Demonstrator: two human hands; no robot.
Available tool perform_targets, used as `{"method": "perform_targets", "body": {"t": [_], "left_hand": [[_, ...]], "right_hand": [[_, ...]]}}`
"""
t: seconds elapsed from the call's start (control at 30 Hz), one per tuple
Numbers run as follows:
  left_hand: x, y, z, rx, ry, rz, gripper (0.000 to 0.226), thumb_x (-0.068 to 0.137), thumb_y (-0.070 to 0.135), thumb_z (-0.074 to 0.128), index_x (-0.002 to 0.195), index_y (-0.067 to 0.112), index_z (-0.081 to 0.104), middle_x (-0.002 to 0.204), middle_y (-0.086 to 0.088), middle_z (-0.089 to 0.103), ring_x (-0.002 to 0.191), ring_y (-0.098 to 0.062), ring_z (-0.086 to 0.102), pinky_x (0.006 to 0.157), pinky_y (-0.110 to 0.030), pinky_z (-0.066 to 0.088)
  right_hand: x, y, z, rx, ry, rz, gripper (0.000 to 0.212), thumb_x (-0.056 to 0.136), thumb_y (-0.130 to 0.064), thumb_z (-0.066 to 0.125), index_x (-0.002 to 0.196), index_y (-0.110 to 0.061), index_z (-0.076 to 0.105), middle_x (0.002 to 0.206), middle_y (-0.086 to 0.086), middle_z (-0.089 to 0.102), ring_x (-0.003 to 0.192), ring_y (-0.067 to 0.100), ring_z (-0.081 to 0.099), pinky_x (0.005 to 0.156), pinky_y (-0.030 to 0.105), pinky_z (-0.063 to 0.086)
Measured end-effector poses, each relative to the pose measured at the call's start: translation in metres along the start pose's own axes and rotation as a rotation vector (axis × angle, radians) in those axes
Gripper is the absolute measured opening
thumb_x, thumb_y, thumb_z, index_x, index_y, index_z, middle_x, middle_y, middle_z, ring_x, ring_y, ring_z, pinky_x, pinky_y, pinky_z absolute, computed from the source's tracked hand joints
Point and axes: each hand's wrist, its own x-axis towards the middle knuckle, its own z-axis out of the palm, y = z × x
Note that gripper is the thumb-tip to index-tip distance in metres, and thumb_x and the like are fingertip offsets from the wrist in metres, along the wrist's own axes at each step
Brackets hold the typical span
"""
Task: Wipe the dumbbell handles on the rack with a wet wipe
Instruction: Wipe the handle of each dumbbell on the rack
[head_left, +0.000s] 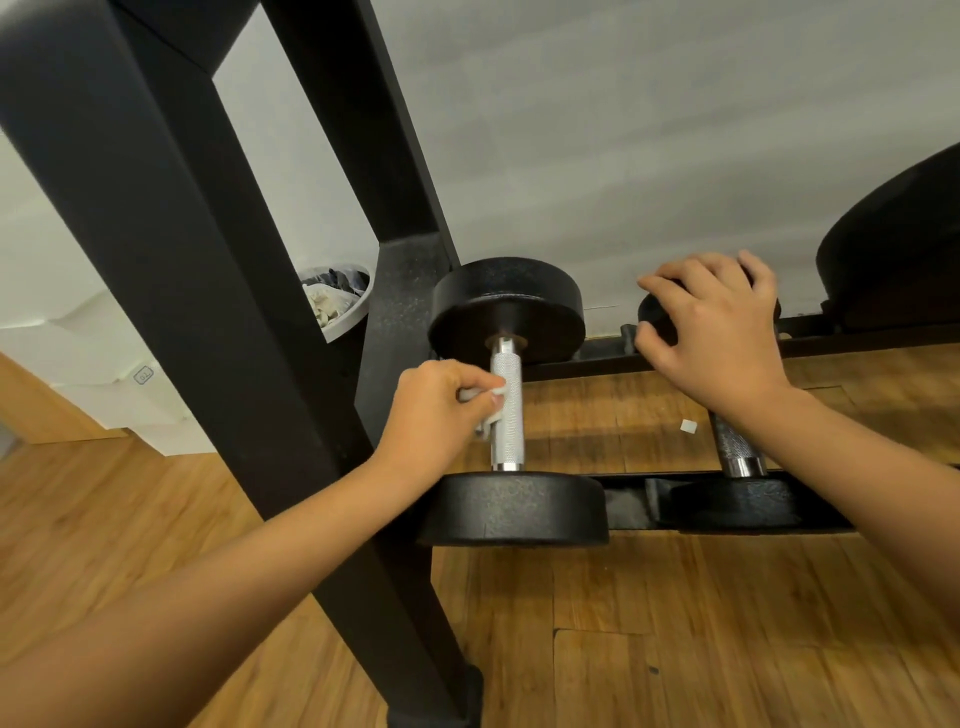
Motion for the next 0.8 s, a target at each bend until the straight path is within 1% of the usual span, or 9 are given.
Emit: {"method": "perform_targets", "body": {"t": [0.1,0.23,0.33,0.43,0.5,0.57,0.63,0.7,0.8], "left_hand": [[0.016,0.000,-0.002,-0.057,0.037,0.004,0.019,0.091,0.016,0.078,0.110,0.015,0.079,0.102,0.005,0.077,0.092,0.003,0.069,0.082,-0.011,0.054],[-0.005,-0.010,-0.004,-0.137,-0.031,-0.066,0.019,0.087,0.016,0.080,0.106,0.015,0.081,0.100,0.005,0.079,0.093,-0.004,0.073,0.089,-0.029,0.060],[-0.015,-0.012,-0.008,-0.193,-0.113,-0.095,0.019,0.085,0.013,0.082,0.104,0.015,0.081,0.098,0.004,0.079,0.092,-0.009,0.075,0.091,-0.035,0.060],[0.004,-0.006,-0.006,-0.172,-0.054,-0.074,0.019,0.085,0.014,0.082,0.104,0.012,0.081,0.097,0.001,0.078,0.091,-0.012,0.074,0.090,-0.039,0.061],[0.008,-0.002,-0.004,-0.186,-0.017,-0.114,0.020,0.085,0.015,0.083,0.104,0.012,0.081,0.099,0.000,0.078,0.093,-0.012,0.074,0.091,-0.041,0.061],[0.004,-0.004,-0.006,-0.195,-0.080,-0.153,0.018,0.083,0.016,0.084,0.101,0.013,0.082,0.096,0.003,0.079,0.092,-0.010,0.074,0.091,-0.038,0.061],[-0.005,-0.005,-0.010,-0.145,-0.231,-0.150,0.016,0.080,0.017,0.086,0.095,0.019,0.083,0.091,0.009,0.079,0.090,-0.004,0.072,0.089,-0.024,0.057],[-0.010,-0.002,-0.011,-0.077,-0.314,-0.132,0.015,0.079,0.019,0.088,0.093,0.023,0.084,0.090,0.013,0.078,0.091,-0.001,0.070,0.085,-0.015,0.053],[-0.003,0.005,-0.011,-0.054,-0.241,-0.095,0.015,0.079,0.018,0.087,0.094,0.018,0.084,0.092,0.007,0.078,0.088,-0.003,0.070,0.082,-0.014,0.053]], "right_hand": [[0.001,-0.002,0.001,0.009,-0.001,-0.003,0.047,0.091,-0.043,0.049,0.128,-0.018,0.064,0.124,0.003,0.063,0.124,0.027,0.049,0.114,0.052,0.024],[0.001,-0.003,0.002,0.003,-0.022,-0.006,0.043,0.092,-0.040,0.055,0.129,-0.018,0.064,0.125,0.003,0.063,0.125,0.028,0.048,0.114,0.052,0.023],[0.001,-0.002,0.001,-0.009,-0.031,0.005,0.043,0.092,-0.039,0.058,0.130,-0.019,0.063,0.125,0.003,0.063,0.125,0.027,0.048,0.115,0.053,0.024],[0.002,0.000,0.000,-0.014,-0.024,0.005,0.043,0.093,-0.039,0.057,0.130,-0.019,0.063,0.126,0.003,0.063,0.125,0.028,0.048,0.115,0.053,0.023],[0.002,-0.002,0.000,-0.008,-0.021,0.006,0.043,0.093,-0.039,0.057,0.130,-0.019,0.063,0.125,0.004,0.063,0.126,0.028,0.048,0.115,0.053,0.023],[0.002,-0.004,0.000,-0.001,-0.019,0.004,0.042,0.092,-0.038,0.058,0.129,-0.018,0.064,0.125,0.004,0.063,0.125,0.029,0.048,0.115,0.054,0.024],[0.002,-0.003,0.001,0.001,-0.016,-0.001,0.042,0.092,-0.038,0.059,0.129,-0.018,0.064,0.125,0.005,0.063,0.125,0.029,0.049,0.114,0.054,0.025],[0.001,-0.002,0.001,-0.003,-0.022,0.002,0.043,0.092,-0.038,0.059,0.129,-0.017,0.064,0.125,0.005,0.063,0.125,0.029,0.049,0.114,0.054,0.026],[0.001,-0.003,0.001,-0.001,-0.028,0.006,0.043,0.093,-0.039,0.059,0.130,-0.018,0.063,0.125,0.005,0.063,0.125,0.029,0.049,0.114,0.054,0.026]]}}
